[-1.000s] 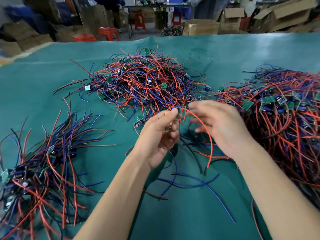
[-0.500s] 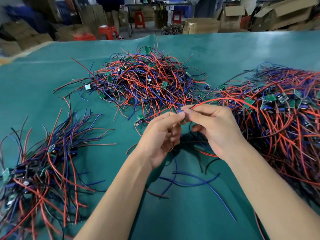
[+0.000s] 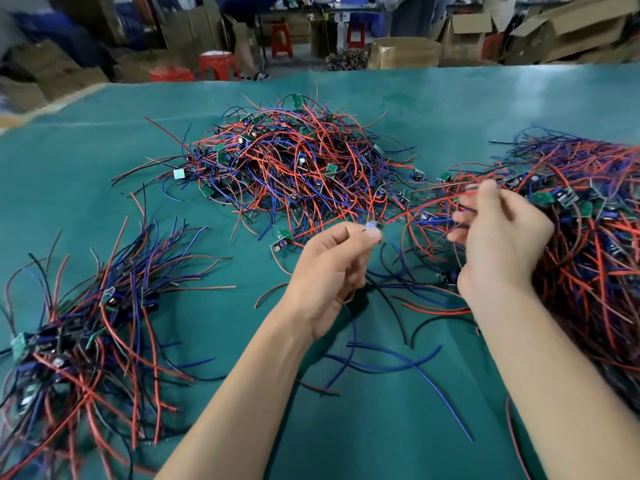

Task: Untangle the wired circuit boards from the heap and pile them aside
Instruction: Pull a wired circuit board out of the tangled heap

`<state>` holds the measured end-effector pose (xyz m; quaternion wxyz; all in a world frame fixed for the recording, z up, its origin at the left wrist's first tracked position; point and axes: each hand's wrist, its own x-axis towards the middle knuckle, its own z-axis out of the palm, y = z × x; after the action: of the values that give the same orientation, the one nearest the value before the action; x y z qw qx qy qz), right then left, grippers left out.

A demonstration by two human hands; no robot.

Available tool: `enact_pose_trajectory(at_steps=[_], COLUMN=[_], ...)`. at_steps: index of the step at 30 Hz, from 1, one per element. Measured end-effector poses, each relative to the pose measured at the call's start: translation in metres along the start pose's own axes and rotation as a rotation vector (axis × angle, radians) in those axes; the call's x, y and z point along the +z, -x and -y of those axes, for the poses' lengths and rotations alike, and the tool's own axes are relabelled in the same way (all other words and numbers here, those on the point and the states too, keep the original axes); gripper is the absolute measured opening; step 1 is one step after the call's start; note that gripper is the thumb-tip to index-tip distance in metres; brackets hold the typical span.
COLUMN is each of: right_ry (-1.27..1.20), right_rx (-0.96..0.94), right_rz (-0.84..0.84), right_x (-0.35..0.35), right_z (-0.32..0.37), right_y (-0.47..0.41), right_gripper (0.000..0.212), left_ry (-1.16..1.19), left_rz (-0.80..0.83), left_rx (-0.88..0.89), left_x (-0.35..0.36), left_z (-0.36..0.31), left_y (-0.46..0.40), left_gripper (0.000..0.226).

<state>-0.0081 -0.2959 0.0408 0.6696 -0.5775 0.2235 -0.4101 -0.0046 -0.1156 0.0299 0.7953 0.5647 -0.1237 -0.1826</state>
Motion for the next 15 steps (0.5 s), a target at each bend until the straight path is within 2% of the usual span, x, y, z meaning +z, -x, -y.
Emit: enact_pose_trajectory(at_steps=[2, 4, 6, 8, 10, 15], right_ry=[0.080, 0.274, 0.439, 0.461, 0.432, 0.467], right_rx=[-0.029, -0.115, -0.266, -0.332, -0.317, -0.395], right_rz=[0.130, 0.432, 0.637, 0.653, 0.650, 0.544], right_x=[0.009, 0.016, 0.018, 0.016, 0.013, 0.014], right_z=[-0.005, -0.009, -0.009, -0.006, -0.005, -0.004], right_y=[0.017, 0.037, 0.048, 0.047, 0.044, 0.037], right_gripper=[0.035, 0.050, 0.041, 0.027, 0.019, 0.025], left_ry=[0.026, 0.006, -0.027, -0.049, -0.108, -0.203], left_rz=[-0.063, -0.046, -0.019, -0.042, -0.067, -0.022], left_rx=[0.008, 0.013, 0.033, 0.052, 0.066, 0.023], left_x=[-0.003, -0.002, -0.002, -0.002, -0.002, -0.002], left_z=[0.000, 0.003, 0.004, 0.003, 0.004, 0.005], left_y=[-0.001, -0.001, 0.000, -0.001, -0.002, -0.001], left_gripper=[0.017, 0.019, 0.014, 0.015, 0.018, 0.022])
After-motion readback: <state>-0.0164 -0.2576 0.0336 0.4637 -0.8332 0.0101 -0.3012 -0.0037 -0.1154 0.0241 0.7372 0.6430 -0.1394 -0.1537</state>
